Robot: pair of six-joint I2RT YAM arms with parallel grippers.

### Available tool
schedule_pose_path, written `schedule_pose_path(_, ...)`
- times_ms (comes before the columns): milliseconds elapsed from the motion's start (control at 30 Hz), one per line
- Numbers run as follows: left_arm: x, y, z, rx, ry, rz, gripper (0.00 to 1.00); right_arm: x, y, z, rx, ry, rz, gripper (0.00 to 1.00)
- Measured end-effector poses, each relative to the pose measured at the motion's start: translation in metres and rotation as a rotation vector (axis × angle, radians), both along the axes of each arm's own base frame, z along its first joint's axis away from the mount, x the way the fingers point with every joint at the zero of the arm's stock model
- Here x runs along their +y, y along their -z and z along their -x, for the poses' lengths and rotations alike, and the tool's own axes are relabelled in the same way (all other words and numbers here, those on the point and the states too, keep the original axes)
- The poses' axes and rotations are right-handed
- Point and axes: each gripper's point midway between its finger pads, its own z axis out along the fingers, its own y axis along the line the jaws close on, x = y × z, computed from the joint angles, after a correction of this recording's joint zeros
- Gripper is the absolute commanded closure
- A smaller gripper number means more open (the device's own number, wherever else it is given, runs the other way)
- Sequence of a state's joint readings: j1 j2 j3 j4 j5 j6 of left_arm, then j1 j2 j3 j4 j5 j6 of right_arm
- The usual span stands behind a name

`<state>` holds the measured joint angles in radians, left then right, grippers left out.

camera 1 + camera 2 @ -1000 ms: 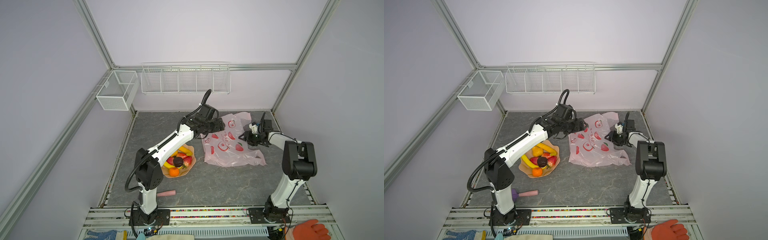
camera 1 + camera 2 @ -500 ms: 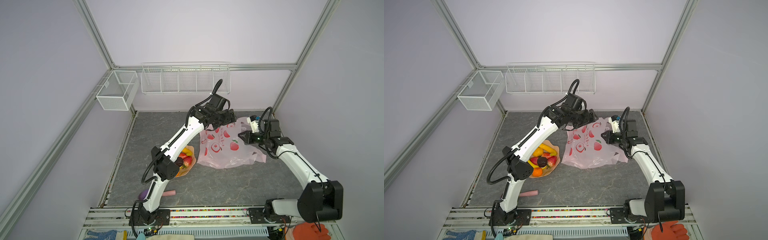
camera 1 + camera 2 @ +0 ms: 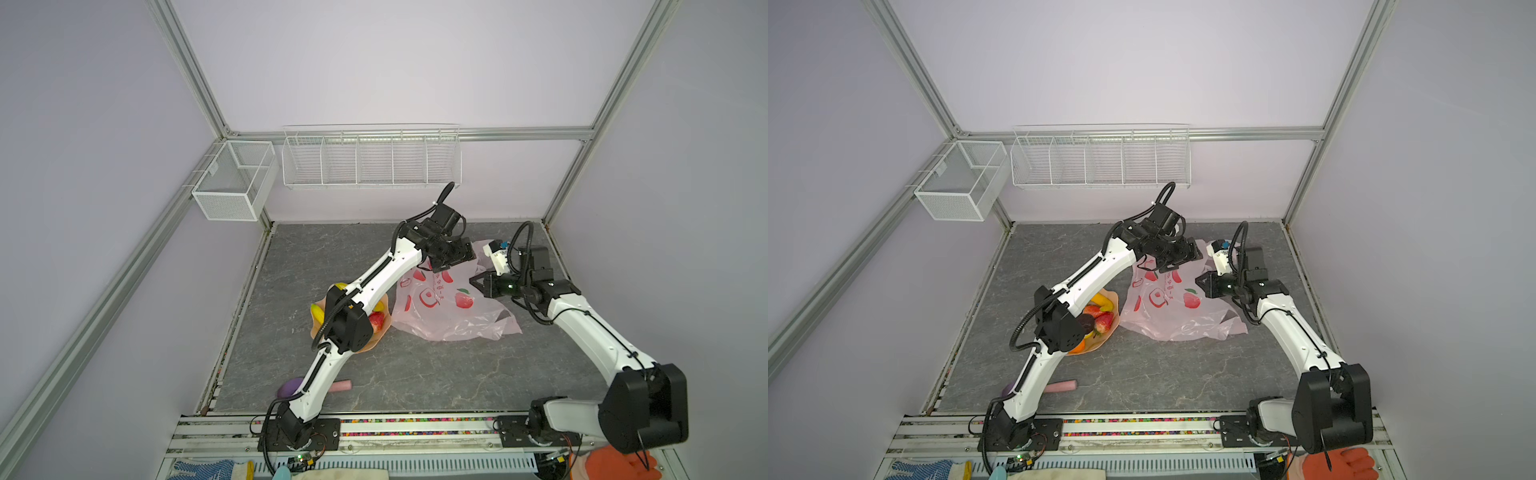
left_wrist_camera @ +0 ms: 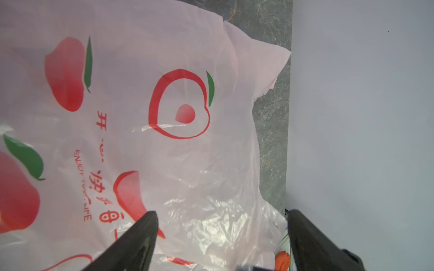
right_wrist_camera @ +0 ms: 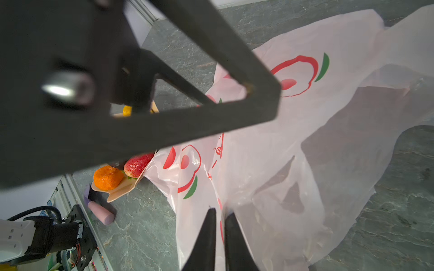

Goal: Place the fruits into the plastic bag
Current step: Open the plastic bag at the center of the table.

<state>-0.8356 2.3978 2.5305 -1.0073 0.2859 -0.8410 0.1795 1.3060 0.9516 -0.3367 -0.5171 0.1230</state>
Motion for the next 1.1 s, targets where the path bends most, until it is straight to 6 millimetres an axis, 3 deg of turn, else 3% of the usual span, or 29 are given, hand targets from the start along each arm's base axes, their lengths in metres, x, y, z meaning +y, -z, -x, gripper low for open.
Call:
schedule_pose_path(233, -0.009, 0.019, 0.010, 0.024, 0.052, -0.020, 0.13, 0.004, 0.002, 0.008, -0.002, -0.015, 0.000, 0.87)
schedule_pose_path(367, -0.017, 0.024, 0.020, 0.036, 0.104, -0.015, 0.20, 0.008, 0.002, 0.010, -0.003, -0.026, 0.001, 0.88)
schedule_pose_path(500, -0.023, 0.034, 0.032, 0.051, 0.172, -0.021, 0.44, 0.014, 0.001, 0.012, -0.008, -0.046, -0.001, 0.88)
schedule_pose_path(733, -0.021, 0.038, 0.039, 0.060, 0.245, -0.017, 1.00, 0.015, 0.002, 0.013, -0.007, -0.047, -0.001, 0.88)
schedule_pose_path(800, -0.018, 0.036, 0.037, 0.055, 0.264, -0.009, 1.00, 0.015, 0.000, 0.012, -0.009, -0.044, -0.004, 0.85)
schedule_pose_path(867, -0.016, 0.033, 0.033, 0.051, 0.267, 0.003, 1.00, 0.014, -0.003, 0.013, -0.009, -0.033, -0.011, 0.70)
schedule_pose_path(933, -0.009, 0.028, 0.027, 0.045, 0.263, 0.011, 1.00, 0.012, -0.009, 0.013, -0.019, -0.011, -0.015, 0.31)
schedule_pose_path(967, -0.004, 0.024, 0.024, 0.041, 0.260, 0.015, 1.00, 0.010, -0.012, 0.013, -0.021, 0.007, -0.018, 0.20)
schedule_pose_path(1100, 0.026, 0.002, 0.011, 0.013, 0.228, 0.035, 1.00, -0.011, -0.027, 0.015, -0.003, 0.147, -0.025, 0.09)
